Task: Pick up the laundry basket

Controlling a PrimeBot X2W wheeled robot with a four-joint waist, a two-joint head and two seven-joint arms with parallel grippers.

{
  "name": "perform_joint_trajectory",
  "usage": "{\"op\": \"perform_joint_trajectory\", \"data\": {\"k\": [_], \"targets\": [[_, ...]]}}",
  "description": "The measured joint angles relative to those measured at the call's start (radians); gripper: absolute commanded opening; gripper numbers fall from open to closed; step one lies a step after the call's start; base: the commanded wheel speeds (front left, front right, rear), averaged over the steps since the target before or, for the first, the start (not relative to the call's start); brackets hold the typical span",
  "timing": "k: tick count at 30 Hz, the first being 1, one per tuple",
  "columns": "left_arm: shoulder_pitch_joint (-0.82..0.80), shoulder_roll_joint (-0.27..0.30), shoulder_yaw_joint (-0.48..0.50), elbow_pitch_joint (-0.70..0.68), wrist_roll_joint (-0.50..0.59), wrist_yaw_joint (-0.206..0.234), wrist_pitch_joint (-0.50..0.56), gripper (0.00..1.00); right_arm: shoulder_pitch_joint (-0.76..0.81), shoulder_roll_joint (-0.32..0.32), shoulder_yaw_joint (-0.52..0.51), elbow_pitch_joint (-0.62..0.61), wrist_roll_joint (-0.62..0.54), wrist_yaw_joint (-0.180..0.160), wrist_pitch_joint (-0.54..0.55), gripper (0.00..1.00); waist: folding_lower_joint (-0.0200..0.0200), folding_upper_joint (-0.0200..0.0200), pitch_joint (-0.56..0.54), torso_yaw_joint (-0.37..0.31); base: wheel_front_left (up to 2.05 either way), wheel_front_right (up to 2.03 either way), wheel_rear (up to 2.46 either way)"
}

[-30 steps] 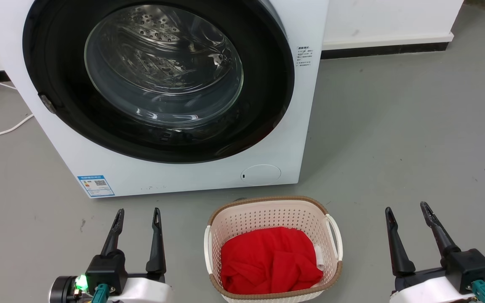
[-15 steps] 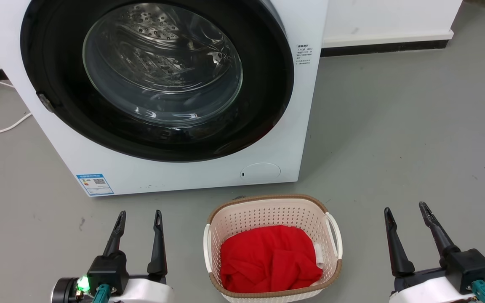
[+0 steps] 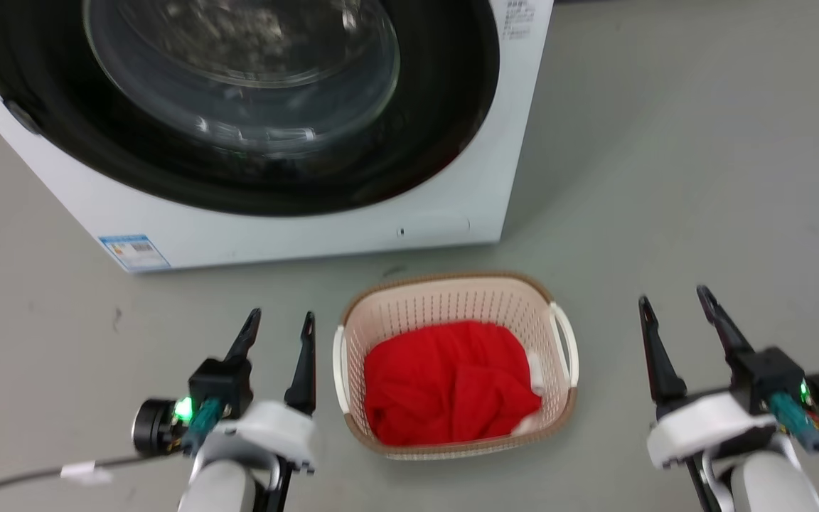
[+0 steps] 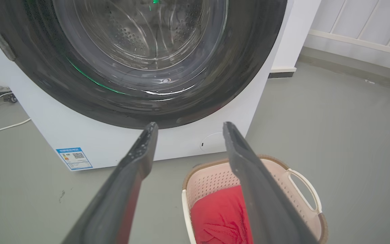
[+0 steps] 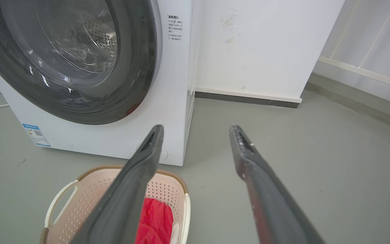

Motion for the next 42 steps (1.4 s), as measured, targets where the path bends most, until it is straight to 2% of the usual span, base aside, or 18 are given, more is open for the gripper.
{"op": "perform_joint_trajectory", "data": {"k": [16,19,20,26,36,42], "targets": [[-0.412,0.0,-0.044,0.414,-0.011,-0.06,0.0,1.0,-0.383,-0.01,0.012,0.328,-0.087,0.0,0.0,1.0,0.0002,0.0,0.333,-0.017,0.0,0.0,0.0],[-0.467,0.0,-0.056,0.508,-0.012,-0.062,0.0,1.0,-0.424,-0.019,0.01,0.374,-0.089,0.0,0.0,1.0,0.0002,0.0,0.392,-0.019,0.0,0.0,0.0],[-0.532,0.0,-0.065,0.57,-0.017,-0.067,0.0,1.0,-0.464,-0.027,0.014,0.433,-0.088,0.0,0.0,1.0,0.0002,0.0,0.446,-0.02,0.0,0.0,0.0],[-0.634,0.0,-0.077,0.701,-0.026,-0.069,0.0,1.0,-0.557,-0.046,0.055,0.553,-0.075,0.0,0.0,1.0,0.0001,-0.0001,0.534,-0.013,0.0,0.0,0.0],[-0.765,0.0,-0.102,0.84,-0.044,-0.074,0.0,1.0,-0.716,-0.077,0.082,0.722,-0.076,0.0,0.0,1.0,0.0001,-0.0001,0.649,0.008,0.0,0.0,0.0],[-0.814,0.0,-0.126,0.864,-0.065,-0.079,0.0,1.0,-0.784,-0.081,0.081,0.799,-0.073,0.0,0.0,1.0,0.0,-0.0001,0.714,0.018,0.0,0.0,0.0]]}}
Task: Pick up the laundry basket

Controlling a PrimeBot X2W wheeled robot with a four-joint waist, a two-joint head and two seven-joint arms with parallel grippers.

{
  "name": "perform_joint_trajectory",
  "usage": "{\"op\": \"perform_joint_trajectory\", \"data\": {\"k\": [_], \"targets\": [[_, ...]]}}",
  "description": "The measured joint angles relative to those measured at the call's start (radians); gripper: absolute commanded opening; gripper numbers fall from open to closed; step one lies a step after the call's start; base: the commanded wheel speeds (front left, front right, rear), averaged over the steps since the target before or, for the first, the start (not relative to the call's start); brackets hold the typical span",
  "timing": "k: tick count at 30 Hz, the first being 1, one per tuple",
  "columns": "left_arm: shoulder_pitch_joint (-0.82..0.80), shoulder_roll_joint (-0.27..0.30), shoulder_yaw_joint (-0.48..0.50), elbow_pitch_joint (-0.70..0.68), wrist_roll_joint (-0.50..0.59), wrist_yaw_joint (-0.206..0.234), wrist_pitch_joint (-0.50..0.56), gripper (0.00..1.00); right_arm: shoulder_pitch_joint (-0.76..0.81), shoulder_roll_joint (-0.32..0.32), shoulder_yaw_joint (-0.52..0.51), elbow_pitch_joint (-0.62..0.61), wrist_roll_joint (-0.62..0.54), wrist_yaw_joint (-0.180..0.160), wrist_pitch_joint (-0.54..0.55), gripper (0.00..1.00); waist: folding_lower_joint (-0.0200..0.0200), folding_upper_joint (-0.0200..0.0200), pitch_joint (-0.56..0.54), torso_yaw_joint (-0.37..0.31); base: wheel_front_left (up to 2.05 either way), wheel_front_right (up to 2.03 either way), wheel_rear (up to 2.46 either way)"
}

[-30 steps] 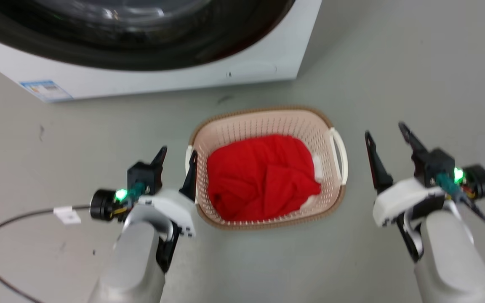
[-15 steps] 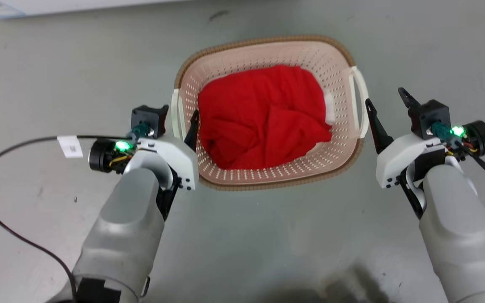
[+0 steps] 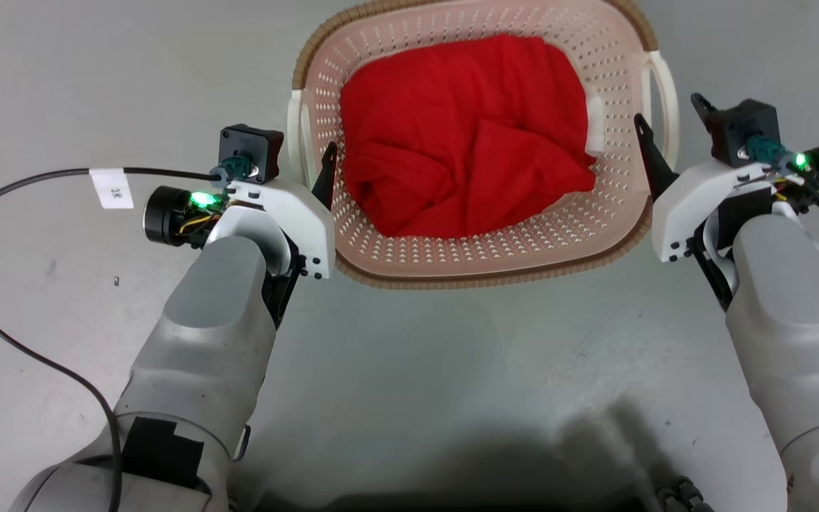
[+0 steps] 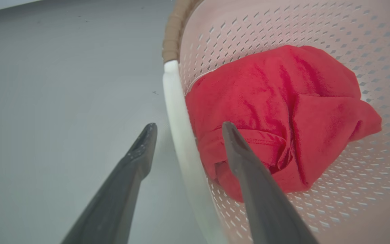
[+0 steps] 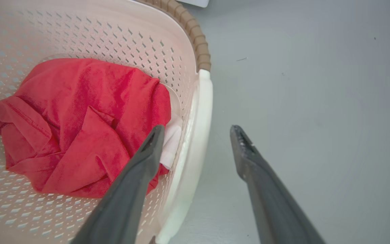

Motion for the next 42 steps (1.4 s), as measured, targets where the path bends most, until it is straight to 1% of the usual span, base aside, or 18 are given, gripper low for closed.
{"op": "perform_joint_trajectory", "data": {"k": [9,16,17,18,22,33,42], "targets": [[-0.045,0.0,-0.036,0.033,-0.018,-0.001,0.0,1.0,-0.059,0.009,0.013,0.052,-0.003,0.0,0.0,1.0,0.0,0.0,0.076,-0.004,0.0,0.0,0.0],[-0.063,0.0,-0.066,0.047,-0.034,0.0,0.0,1.0,-0.076,0.015,0.022,0.068,-0.007,0.0,0.0,1.0,0.0,0.0,0.106,-0.01,0.0,0.0,0.0],[-0.066,0.0,-0.072,0.049,-0.036,0.0,0.001,0.45,-0.079,0.017,0.025,0.069,-0.009,0.0,0.0,0.39,0.0,0.0,0.108,-0.01,0.0,0.0,0.0],[-0.07,0.0,-0.077,0.05,-0.039,-0.001,0.001,0.0,-0.083,0.018,0.026,0.067,-0.009,0.0,0.0,0.0,-0.0001,0.0,0.11,-0.01,0.0,0.0,0.0],[-0.081,-0.008,-0.09,0.051,-0.071,0.0,0.005,0.0,-0.09,0.03,0.036,0.086,-0.001,0.0,0.0,0.0,-0.0001,0.0,0.113,-0.008,0.0,0.0,0.0],[-0.08,-0.002,-0.146,0.057,-0.134,-0.001,0.009,0.0,-0.09,0.03,0.051,0.099,0.008,0.0,0.003,0.0,-0.0001,0.0,0.085,0.0,0.0,0.0,0.0],[-0.047,-0.001,-0.196,0.062,-0.203,-0.001,0.016,0.0,-0.068,0.029,0.076,0.127,0.015,0.0,0.004,0.0,-0.0001,0.0,0.032,0.005,0.0,0.0,0.0]]}}
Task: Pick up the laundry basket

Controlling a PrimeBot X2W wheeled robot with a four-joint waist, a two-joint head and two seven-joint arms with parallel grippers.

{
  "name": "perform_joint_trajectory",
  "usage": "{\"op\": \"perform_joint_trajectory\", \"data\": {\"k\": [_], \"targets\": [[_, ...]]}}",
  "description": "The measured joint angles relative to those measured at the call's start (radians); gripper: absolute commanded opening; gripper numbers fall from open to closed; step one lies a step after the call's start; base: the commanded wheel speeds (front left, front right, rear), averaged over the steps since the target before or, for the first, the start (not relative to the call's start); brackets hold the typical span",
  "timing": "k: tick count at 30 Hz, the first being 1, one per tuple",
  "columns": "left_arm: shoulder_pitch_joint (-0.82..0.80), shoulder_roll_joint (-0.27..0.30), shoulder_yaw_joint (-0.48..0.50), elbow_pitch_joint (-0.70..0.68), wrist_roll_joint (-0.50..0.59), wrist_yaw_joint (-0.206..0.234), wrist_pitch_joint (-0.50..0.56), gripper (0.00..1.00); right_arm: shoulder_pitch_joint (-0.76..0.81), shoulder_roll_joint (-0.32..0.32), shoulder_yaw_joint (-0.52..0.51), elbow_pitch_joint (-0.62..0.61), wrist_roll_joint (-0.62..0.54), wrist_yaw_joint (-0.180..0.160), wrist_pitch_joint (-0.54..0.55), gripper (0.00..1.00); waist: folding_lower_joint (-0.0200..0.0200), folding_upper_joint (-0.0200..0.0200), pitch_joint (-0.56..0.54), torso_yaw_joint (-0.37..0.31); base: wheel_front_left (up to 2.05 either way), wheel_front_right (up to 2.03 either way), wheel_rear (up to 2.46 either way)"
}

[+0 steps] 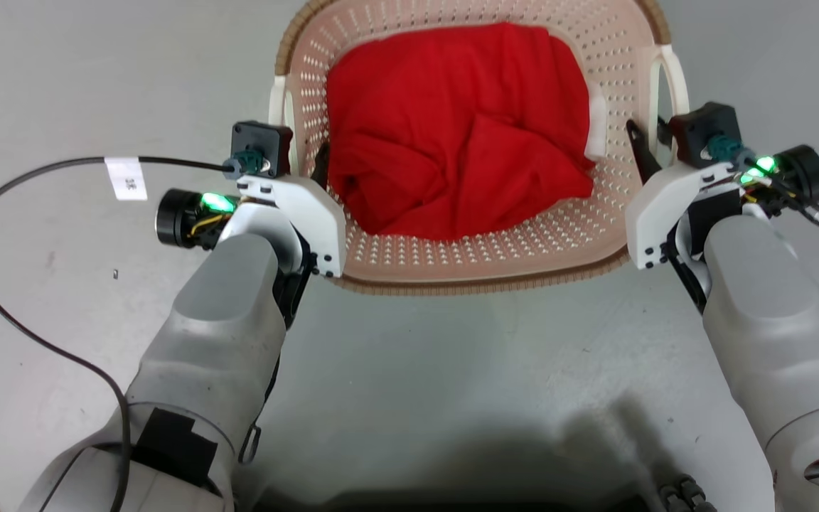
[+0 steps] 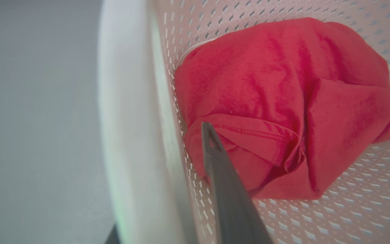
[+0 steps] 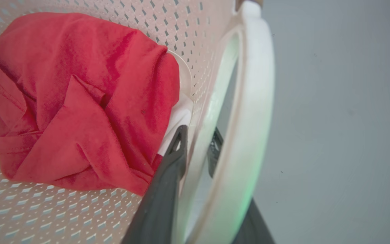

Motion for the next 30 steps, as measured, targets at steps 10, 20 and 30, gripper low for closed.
{"op": "perform_joint_trajectory", "data": {"k": [10,20,30], "targets": [[0.069,0.001,-0.05,-0.003,-0.076,-0.002,0.007,0.0,0.048,0.006,0.028,0.027,0.018,0.0,0.0,0.0,0.0,0.0,-0.092,0.006,0.0,0.0,0.0],[0.187,0.001,-0.114,-0.009,-0.162,-0.003,0.027,0.0,0.137,0.009,0.052,0.067,0.047,0.0,0.0,0.0,-0.0001,0.0,-0.233,0.023,0.0,0.0,0.0],[0.293,0.002,-0.182,-0.005,-0.228,-0.003,0.107,0.0,0.235,0.022,0.1,0.123,0.093,0.0,0.039,0.0,-0.0002,0.0001,-0.41,0.039,0.0,0.0,0.0]]}}
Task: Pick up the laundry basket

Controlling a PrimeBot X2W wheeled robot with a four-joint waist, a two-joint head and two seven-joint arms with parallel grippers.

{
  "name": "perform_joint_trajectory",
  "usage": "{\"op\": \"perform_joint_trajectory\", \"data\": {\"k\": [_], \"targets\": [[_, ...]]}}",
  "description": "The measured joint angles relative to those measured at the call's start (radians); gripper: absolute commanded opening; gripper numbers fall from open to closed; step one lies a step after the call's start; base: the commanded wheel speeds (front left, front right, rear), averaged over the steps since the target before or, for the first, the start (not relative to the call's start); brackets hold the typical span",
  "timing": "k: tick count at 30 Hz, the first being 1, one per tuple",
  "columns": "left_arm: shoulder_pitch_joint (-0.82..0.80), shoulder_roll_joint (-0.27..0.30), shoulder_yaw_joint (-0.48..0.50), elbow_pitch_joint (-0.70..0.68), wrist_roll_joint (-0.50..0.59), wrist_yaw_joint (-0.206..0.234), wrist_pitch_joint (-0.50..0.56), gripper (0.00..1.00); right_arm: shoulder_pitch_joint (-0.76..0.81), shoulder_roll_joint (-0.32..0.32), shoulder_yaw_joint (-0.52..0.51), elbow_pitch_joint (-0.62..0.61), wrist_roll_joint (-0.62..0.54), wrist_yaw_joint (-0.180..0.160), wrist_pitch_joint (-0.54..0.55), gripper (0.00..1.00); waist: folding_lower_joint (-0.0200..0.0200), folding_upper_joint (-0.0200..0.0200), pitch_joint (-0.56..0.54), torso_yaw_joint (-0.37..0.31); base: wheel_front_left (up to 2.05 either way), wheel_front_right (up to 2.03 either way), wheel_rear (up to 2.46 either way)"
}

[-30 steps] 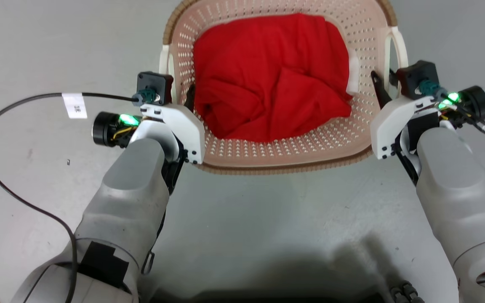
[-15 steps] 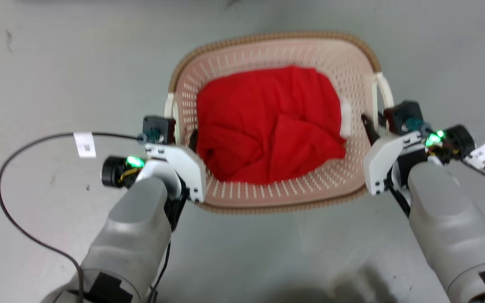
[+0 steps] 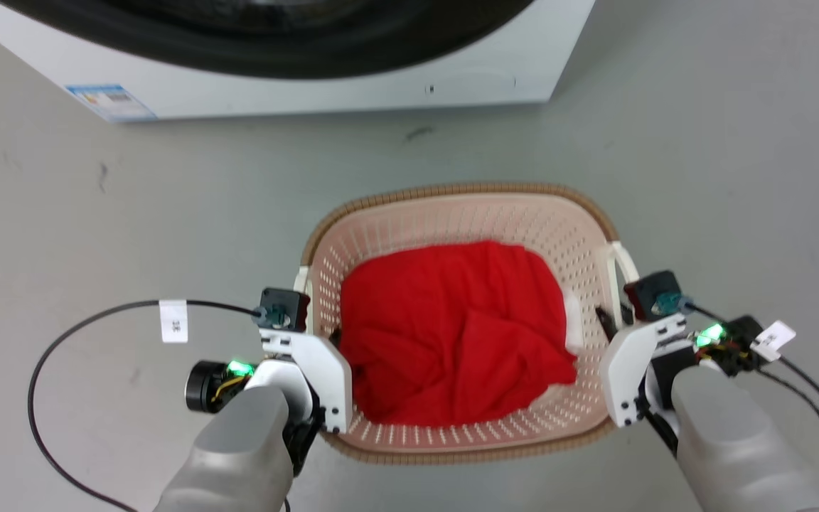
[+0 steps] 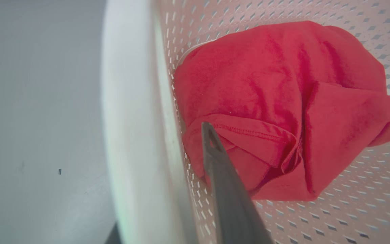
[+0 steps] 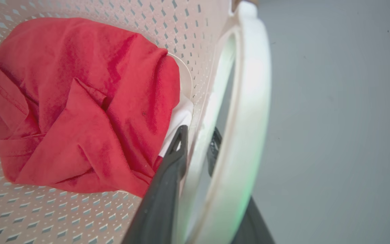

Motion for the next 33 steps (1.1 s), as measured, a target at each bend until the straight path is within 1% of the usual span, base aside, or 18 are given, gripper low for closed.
{"op": "perform_joint_trajectory", "data": {"k": [9,22,27,33], "targets": [[0.073,0.001,-0.047,0.01,-0.039,-0.001,0.081,0.0,0.09,0.018,0.091,0.004,0.073,0.0,0.096,0.0,-0.0001,0.0,-0.191,0.007,0.0,0.0,0.0],[0.191,0.016,-0.109,-0.007,-0.126,-0.001,0.209,0.0,0.196,0.024,0.265,0.007,0.238,0.0,0.215,0.0,-0.0002,0.0001,-0.432,0.007,0.0,0.0,0.0],[0.212,0.029,-0.131,-0.019,-0.153,-0.001,0.239,0.0,0.211,0.024,0.324,0.006,0.299,-0.001,0.239,0.0,-0.0002,0.0,-0.493,0.004,0.0,0.0,0.0],[0.226,0.039,-0.151,-0.021,-0.187,-0.002,0.261,0.0,0.223,0.022,0.39,-0.004,0.367,-0.002,0.272,0.0,-0.0001,0.0001,-0.532,-0.002,0.0,0.0,0.0]]}}
